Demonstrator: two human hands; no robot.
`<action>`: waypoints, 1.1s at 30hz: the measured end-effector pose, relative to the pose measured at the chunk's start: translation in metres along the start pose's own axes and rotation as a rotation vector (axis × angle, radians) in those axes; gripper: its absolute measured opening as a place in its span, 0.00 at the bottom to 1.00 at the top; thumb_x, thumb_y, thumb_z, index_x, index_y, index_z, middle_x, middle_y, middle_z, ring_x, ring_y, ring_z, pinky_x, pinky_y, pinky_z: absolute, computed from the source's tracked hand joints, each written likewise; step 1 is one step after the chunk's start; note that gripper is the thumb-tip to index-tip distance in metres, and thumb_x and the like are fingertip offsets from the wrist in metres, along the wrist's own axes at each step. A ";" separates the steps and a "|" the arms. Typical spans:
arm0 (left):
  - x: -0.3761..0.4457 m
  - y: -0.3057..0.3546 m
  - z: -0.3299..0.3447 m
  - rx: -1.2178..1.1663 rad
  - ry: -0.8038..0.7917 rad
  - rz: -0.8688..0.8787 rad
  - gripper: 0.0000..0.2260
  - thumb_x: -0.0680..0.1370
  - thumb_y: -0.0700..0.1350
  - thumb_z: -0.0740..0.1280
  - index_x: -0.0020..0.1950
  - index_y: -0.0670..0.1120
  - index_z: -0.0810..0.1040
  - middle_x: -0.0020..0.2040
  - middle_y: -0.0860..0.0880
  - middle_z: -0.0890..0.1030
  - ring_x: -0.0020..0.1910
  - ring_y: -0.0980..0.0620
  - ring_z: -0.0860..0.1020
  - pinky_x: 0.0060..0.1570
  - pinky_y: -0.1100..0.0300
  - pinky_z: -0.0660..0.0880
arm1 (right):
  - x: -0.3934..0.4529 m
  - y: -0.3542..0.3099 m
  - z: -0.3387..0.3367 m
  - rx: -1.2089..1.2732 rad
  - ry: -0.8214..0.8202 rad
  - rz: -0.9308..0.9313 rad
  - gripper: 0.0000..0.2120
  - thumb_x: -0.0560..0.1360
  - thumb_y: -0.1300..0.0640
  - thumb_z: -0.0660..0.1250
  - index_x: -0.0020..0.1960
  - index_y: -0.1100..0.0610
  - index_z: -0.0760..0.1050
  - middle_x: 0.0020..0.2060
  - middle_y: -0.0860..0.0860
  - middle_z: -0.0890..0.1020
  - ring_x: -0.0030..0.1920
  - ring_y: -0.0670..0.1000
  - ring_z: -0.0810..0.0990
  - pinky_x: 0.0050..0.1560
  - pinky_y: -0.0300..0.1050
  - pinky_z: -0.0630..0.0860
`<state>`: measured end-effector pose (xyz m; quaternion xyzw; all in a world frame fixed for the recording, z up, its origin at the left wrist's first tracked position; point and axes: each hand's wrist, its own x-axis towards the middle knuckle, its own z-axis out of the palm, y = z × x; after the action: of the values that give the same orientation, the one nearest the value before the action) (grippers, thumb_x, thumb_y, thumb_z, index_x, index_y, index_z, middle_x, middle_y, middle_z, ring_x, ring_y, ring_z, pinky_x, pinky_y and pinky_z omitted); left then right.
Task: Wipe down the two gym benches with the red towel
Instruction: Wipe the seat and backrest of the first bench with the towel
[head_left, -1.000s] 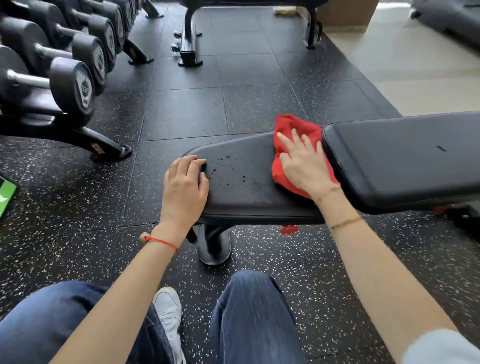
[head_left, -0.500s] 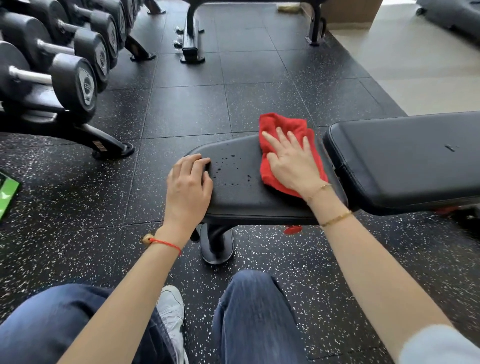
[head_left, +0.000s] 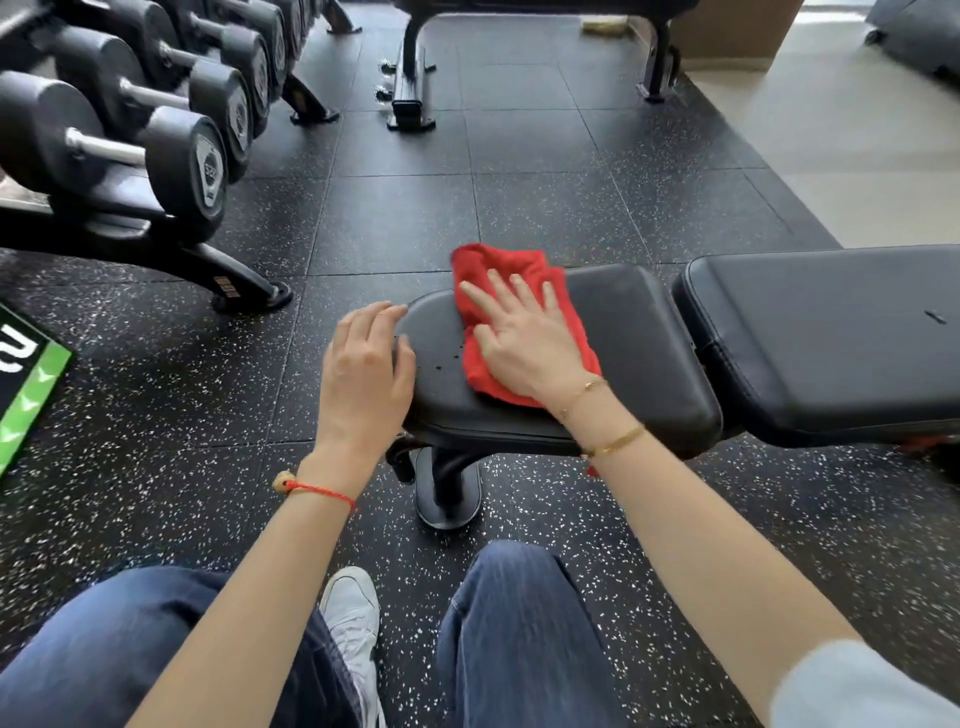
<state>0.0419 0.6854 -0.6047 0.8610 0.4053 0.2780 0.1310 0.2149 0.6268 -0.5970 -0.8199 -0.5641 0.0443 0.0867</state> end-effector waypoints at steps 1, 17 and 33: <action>0.001 -0.005 -0.005 0.012 0.027 -0.008 0.16 0.81 0.40 0.60 0.67 0.41 0.74 0.66 0.42 0.76 0.68 0.43 0.70 0.70 0.48 0.66 | -0.004 -0.015 0.005 0.001 0.002 -0.066 0.26 0.81 0.49 0.52 0.78 0.43 0.53 0.79 0.49 0.52 0.79 0.53 0.50 0.77 0.58 0.41; -0.002 -0.007 -0.013 -0.021 0.061 -0.068 0.17 0.80 0.38 0.59 0.68 0.41 0.74 0.67 0.43 0.75 0.68 0.42 0.70 0.70 0.48 0.66 | -0.015 -0.047 0.018 -0.021 0.010 -0.165 0.27 0.80 0.49 0.52 0.78 0.42 0.53 0.79 0.49 0.54 0.79 0.53 0.51 0.77 0.58 0.41; 0.005 0.005 -0.008 -0.053 0.029 -0.056 0.16 0.80 0.38 0.60 0.67 0.41 0.74 0.66 0.43 0.76 0.67 0.42 0.71 0.69 0.48 0.66 | -0.009 0.000 0.004 -0.029 0.043 0.009 0.26 0.80 0.50 0.52 0.78 0.44 0.55 0.79 0.51 0.54 0.78 0.55 0.52 0.77 0.58 0.41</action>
<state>0.0433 0.6857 -0.5944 0.8413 0.4238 0.2973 0.1554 0.2113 0.6187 -0.6012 -0.8243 -0.5592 0.0190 0.0867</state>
